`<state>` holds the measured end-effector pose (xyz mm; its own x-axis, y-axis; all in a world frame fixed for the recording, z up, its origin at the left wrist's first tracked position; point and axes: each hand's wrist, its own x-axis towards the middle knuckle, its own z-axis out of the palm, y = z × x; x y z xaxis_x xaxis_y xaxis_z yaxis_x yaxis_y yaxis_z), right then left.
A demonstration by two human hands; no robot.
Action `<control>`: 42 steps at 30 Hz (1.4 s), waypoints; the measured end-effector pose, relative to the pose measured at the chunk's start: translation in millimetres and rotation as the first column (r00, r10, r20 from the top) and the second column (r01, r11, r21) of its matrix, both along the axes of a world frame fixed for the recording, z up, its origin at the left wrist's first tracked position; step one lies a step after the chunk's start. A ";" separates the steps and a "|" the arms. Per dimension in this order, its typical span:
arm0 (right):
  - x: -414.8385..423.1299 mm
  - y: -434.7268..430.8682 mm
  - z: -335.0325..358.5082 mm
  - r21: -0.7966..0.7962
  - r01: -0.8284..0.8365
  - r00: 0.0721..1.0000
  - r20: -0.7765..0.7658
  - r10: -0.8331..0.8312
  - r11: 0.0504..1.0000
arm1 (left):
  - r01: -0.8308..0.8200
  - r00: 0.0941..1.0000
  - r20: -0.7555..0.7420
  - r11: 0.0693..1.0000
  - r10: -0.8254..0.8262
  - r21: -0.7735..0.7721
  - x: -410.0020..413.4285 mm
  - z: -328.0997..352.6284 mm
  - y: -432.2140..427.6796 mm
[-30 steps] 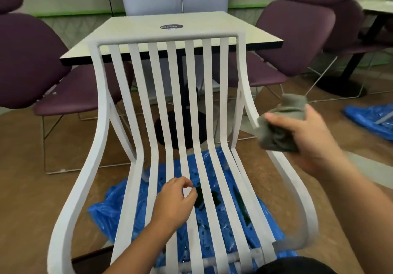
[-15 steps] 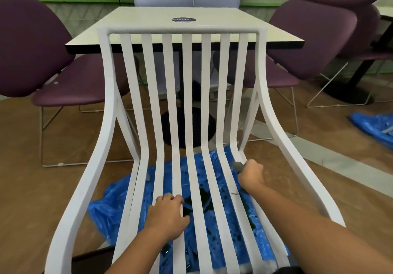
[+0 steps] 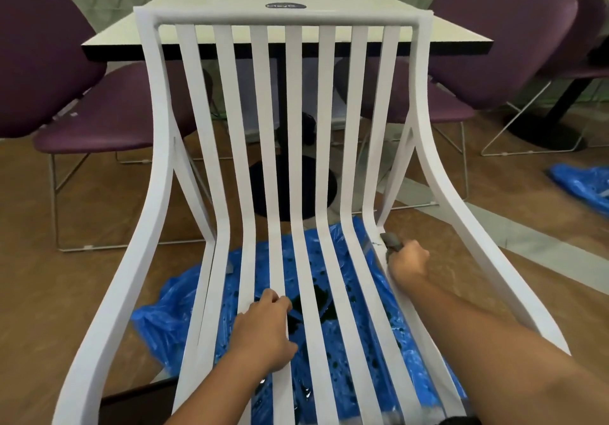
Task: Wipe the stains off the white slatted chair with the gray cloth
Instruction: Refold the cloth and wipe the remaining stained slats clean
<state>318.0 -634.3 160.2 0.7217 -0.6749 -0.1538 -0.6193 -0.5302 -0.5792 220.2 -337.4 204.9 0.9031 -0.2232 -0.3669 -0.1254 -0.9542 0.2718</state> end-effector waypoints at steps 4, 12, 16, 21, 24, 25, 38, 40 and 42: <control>-22.1 4.4 -2.1 -0.115 -0.160 0.986 0.023 0.163 0.980 | -0.021 1.000 -0.006 1.000 0.021 -0.021 -1.4 1.4 -5.2; -71.1 14.0 38.5 -0.404 -0.636 0.761 -0.466 0.450 0.657 | 0.011 0.998 0.056 0.999 -0.013 0.036 -23.8 6.2 -10.8; -94.2 27.4 63.9 -0.329 -0.759 0.609 -0.663 0.435 0.561 | 0.004 0.998 0.069 1.000 -0.005 0.002 -36.4 15.1 -11.9; -111.6 29.8 62.7 -0.219 -0.657 0.714 -0.488 0.502 0.722 | -0.012 0.995 0.100 0.999 0.017 -0.050 -51.7 26.7 -16.8; -108.6 20.9 53.8 -0.260 -0.539 0.830 -0.330 0.451 0.801 | 0.018 0.998 0.054 1.000 -0.018 -0.005 -61.2 22.7 -18.5; -106.7 18.1 52.5 -0.274 -0.516 0.848 -0.300 0.437 0.812 | 0.029 0.999 0.033 0.999 -0.030 0.018 -63.0 20.9 -18.8; -8.3 22.3 11.7 -0.231 -0.378 0.925 -0.131 0.356 0.896 | 0.091 0.988 -0.134 0.993 -0.079 0.081 -41.3 22.5 -14.2; 12.7 21.8 8.2 -0.209 -0.311 0.951 -0.074 0.302 0.927 | 0.123 0.984 -0.139 0.986 -0.108 0.110 -36.8 23.5 -15.6; 33.4 18.3 5.3 -0.155 -0.233 0.972 -0.025 0.232 0.960 | 0.144 0.981 -0.147 0.982 -0.126 0.121 -32.9 23.7 -17.0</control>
<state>351.4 -616.0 165.5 0.8610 -0.5044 -0.0652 -0.4714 -0.7434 -0.4745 187.3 -354.4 228.6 0.8066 -0.2814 -0.5198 -0.2251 -0.9594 0.1699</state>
